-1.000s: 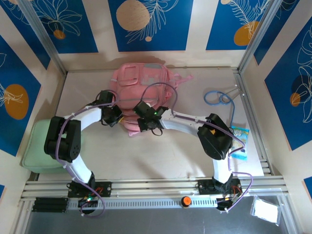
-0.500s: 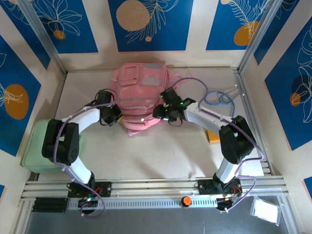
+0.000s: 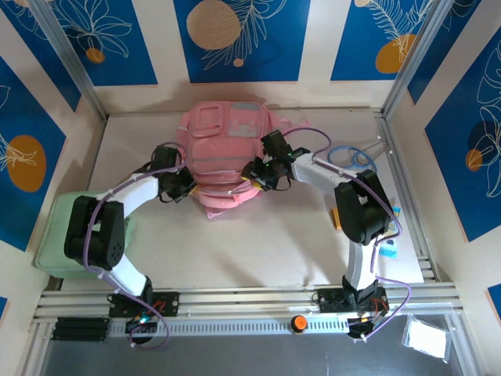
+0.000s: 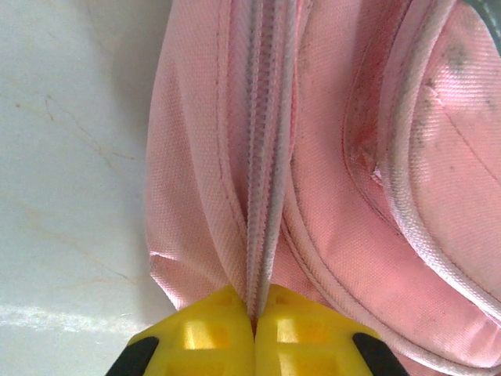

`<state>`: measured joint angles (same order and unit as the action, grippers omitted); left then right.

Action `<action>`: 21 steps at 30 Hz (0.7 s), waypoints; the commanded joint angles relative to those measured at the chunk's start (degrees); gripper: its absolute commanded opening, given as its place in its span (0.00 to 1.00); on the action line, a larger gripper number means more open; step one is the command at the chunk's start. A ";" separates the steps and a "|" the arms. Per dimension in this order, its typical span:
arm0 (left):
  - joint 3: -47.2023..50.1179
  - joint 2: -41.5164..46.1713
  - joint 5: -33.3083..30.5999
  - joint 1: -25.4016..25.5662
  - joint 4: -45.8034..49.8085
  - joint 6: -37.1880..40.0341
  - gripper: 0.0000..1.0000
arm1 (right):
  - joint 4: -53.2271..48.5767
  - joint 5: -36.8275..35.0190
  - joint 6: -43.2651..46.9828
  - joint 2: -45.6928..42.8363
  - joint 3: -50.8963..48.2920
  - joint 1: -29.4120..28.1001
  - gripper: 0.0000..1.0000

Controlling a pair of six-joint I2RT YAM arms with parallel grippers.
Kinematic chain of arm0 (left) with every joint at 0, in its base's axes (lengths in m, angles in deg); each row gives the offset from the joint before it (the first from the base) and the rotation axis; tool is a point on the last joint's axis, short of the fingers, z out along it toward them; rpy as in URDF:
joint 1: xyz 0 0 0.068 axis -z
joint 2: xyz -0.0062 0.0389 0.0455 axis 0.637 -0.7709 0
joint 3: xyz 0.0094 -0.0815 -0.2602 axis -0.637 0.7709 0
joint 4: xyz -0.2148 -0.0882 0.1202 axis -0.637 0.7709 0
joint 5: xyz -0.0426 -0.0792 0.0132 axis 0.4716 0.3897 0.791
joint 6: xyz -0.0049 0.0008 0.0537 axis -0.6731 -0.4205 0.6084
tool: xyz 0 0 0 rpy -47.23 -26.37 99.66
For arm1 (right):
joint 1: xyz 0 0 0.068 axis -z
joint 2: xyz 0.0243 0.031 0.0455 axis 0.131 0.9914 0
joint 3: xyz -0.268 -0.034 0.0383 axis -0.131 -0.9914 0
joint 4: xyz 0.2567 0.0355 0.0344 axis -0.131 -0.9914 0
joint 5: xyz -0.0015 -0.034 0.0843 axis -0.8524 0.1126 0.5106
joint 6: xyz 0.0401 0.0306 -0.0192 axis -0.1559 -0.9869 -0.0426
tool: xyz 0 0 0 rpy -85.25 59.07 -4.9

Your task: Pack books, pencil case, and school supplies into a backpack

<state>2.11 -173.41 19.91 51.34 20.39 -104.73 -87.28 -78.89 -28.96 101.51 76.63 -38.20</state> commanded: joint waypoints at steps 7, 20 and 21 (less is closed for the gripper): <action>0.85 3.08 5.57 -0.19 -1.41 1.99 0.00 | 12.15 9.91 4.42 6.28 5.34 -0.35 0.18; 1.78 5.76 6.58 -0.86 -3.14 1.92 0.00 | -1.14 -7.50 4.75 8.90 4.13 -1.49 0.20; 1.94 5.94 6.18 -1.04 -3.22 1.89 0.00 | -1.67 -9.54 5.62 7.61 3.31 -1.64 0.23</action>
<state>3.88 -170.35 22.21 50.09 18.99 -103.71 -81.66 -80.77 -23.96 109.73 80.63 -38.84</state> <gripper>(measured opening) 0.061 0.218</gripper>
